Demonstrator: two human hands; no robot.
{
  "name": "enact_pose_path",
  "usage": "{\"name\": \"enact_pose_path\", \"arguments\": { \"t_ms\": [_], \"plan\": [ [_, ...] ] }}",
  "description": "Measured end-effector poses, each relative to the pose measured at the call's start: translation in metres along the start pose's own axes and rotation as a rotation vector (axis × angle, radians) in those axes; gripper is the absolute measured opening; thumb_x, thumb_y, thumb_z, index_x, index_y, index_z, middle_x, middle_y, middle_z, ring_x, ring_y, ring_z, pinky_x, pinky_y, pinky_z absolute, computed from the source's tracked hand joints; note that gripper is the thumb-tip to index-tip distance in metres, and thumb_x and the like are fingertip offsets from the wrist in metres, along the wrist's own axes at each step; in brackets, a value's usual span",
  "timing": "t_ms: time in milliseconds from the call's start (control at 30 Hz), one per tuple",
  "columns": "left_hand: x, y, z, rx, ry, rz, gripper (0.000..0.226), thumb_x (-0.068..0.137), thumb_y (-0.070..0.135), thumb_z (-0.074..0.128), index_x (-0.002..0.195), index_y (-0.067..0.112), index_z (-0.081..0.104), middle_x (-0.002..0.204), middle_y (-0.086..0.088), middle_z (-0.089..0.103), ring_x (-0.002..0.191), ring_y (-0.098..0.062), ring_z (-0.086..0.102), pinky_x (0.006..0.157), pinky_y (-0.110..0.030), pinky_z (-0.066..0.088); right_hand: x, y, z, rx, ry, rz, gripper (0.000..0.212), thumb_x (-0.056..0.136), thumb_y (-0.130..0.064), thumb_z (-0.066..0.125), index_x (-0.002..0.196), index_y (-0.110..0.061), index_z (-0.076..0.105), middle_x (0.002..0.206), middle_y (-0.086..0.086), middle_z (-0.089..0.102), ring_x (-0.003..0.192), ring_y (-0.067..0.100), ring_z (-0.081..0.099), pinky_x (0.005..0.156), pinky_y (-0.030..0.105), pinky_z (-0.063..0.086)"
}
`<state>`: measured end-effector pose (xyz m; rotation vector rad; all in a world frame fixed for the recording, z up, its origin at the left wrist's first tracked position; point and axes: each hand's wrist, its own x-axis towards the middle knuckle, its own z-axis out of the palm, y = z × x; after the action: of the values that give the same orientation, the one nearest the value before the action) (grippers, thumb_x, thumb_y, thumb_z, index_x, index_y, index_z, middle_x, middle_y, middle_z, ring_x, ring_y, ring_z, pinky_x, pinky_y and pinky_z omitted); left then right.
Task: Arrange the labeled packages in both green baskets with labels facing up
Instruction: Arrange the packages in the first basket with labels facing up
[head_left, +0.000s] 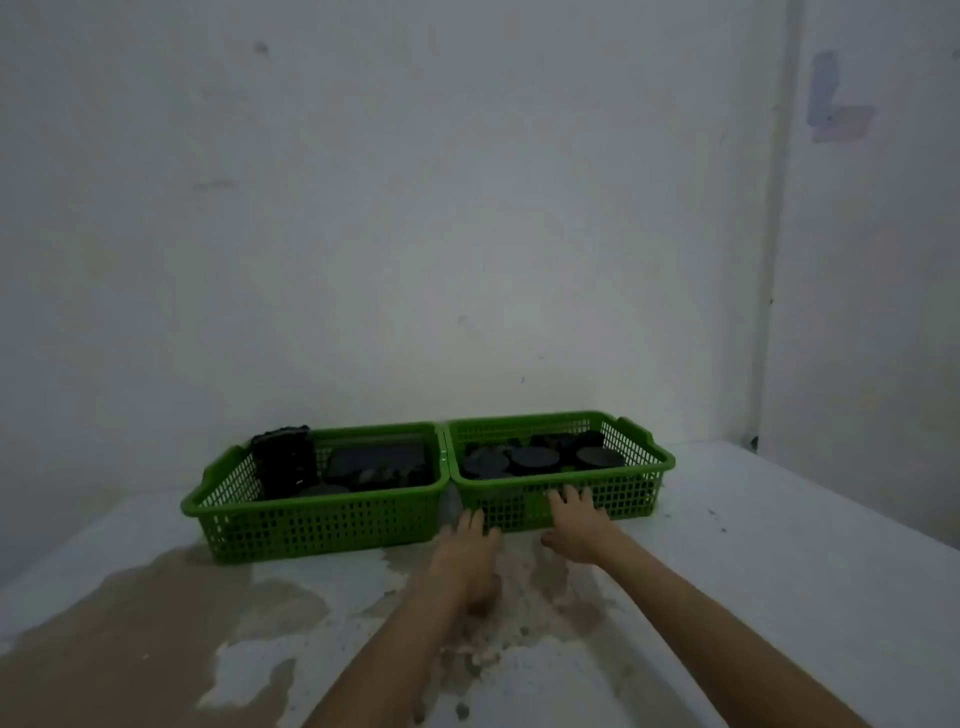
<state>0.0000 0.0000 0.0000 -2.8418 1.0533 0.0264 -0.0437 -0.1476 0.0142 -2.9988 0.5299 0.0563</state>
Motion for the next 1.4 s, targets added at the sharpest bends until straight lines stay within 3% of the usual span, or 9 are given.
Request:
{"name": "enact_pose_path", "arguments": {
  "t_ms": [300,433,533,767,933,1067,1233,1300,1400],
  "plan": [
    [0.048,0.001,-0.014,0.048,0.225,-0.043,0.073,0.098,0.029,0.036,0.151,0.005,-0.008,0.161,-0.014,-0.008,0.149,-0.028,-0.008,0.121,-0.044,0.0,0.034,-0.001,-0.001,-0.013,0.15,0.019,0.072,0.097,-0.028,0.038,0.15,-0.006,-0.005,0.16,0.016,-0.004,0.146,0.037,-0.008,0.116,0.054,0.009],
    [0.063,-0.001,-0.009,-0.025,0.264,-0.034,0.054,0.096,0.013,0.036,0.147,0.008,0.02,0.149,-0.012,0.032,0.139,-0.026,0.029,0.116,-0.037,0.02,0.051,-0.008,0.001,-0.121,0.121,0.078,0.054,0.096,-0.019,0.039,0.145,-0.007,0.018,0.151,0.017,0.027,0.143,0.033,0.019,0.112,0.058,0.02],
    [0.059,-0.008,-0.02,-0.082,0.297,0.009,0.039,0.092,0.004,0.037,0.131,0.009,0.041,0.13,-0.011,0.052,0.118,-0.025,0.05,0.092,-0.033,0.042,0.048,-0.007,-0.028,-0.145,0.023,0.062,0.038,0.094,-0.018,0.042,0.131,-0.008,0.041,0.135,0.014,0.048,0.125,0.031,0.044,0.106,0.056,0.03],
    [0.019,-0.014,-0.057,-0.184,0.016,0.228,0.029,0.086,0.024,0.06,0.113,0.013,0.056,0.119,-0.009,0.063,0.108,-0.025,0.059,0.083,-0.033,0.046,-0.004,0.002,-0.087,-0.198,-0.41,-0.103,0.043,0.093,-0.028,0.05,0.133,-0.012,0.052,0.14,0.004,0.051,0.123,0.024,0.051,0.084,0.03,0.04],
    [-0.014,-0.009,-0.074,-0.279,-0.322,0.322,0.04,0.086,0.038,0.061,0.114,0.01,0.061,0.104,-0.006,0.065,0.087,-0.013,0.053,0.069,-0.024,0.04,-0.033,0.007,-0.09,-0.021,-0.574,-0.151,0.041,0.091,-0.029,0.054,0.128,-0.013,0.056,0.114,0.011,0.062,0.069,0.012,0.057,0.07,0.023,0.052],
    [-0.032,-0.001,-0.08,-0.293,-0.566,0.398,0.04,0.086,0.033,0.062,0.114,0.004,0.063,0.076,0.009,0.055,0.067,-0.004,0.05,0.061,-0.017,0.041,-0.05,0.006,-0.092,0.128,-0.796,-0.268,0.041,0.095,-0.018,0.049,0.135,-0.012,0.045,0.119,0.023,0.063,0.085,0.035,0.068,0.067,0.018,0.052],
    [-0.049,0.014,-0.074,-0.448,-0.914,0.405,0.029,0.091,0.013,0.056,0.116,-0.003,0.059,0.115,-0.03,0.064,0.061,-0.002,0.056,0.052,-0.007,0.051,-0.052,0.01,-0.102,0.179,-0.626,-0.357,0.04,0.092,-0.024,0.053,0.132,-0.021,0.048,0.086,-0.011,0.064,0.088,0.017,0.062,0.079,0.023,0.05],
    [-0.051,0.015,-0.074,-0.494,-0.898,0.407,0.035,0.093,0.019,0.054,0.118,-0.006,0.057,0.103,-0.024,0.069,0.065,-0.003,0.057,0.056,-0.008,0.051,-0.043,0.008,-0.098,0.128,-0.551,-0.324,0.041,0.091,-0.031,0.054,0.131,-0.02,0.048,0.086,-0.008,0.063,0.093,0.018,0.061,0.08,0.027,0.048],
    [-0.036,0.011,-0.07,-0.461,-0.522,0.343,0.042,0.092,0.034,0.053,0.114,-0.001,0.06,0.086,0.0,0.07,0.071,-0.007,0.062,0.062,-0.011,0.047,-0.023,0.005,-0.084,0.109,-0.468,-0.253,0.041,0.09,-0.033,0.054,0.127,-0.015,0.051,0.109,0.011,0.068,0.094,0.022,0.063,0.08,0.033,0.048]
  ]
}}
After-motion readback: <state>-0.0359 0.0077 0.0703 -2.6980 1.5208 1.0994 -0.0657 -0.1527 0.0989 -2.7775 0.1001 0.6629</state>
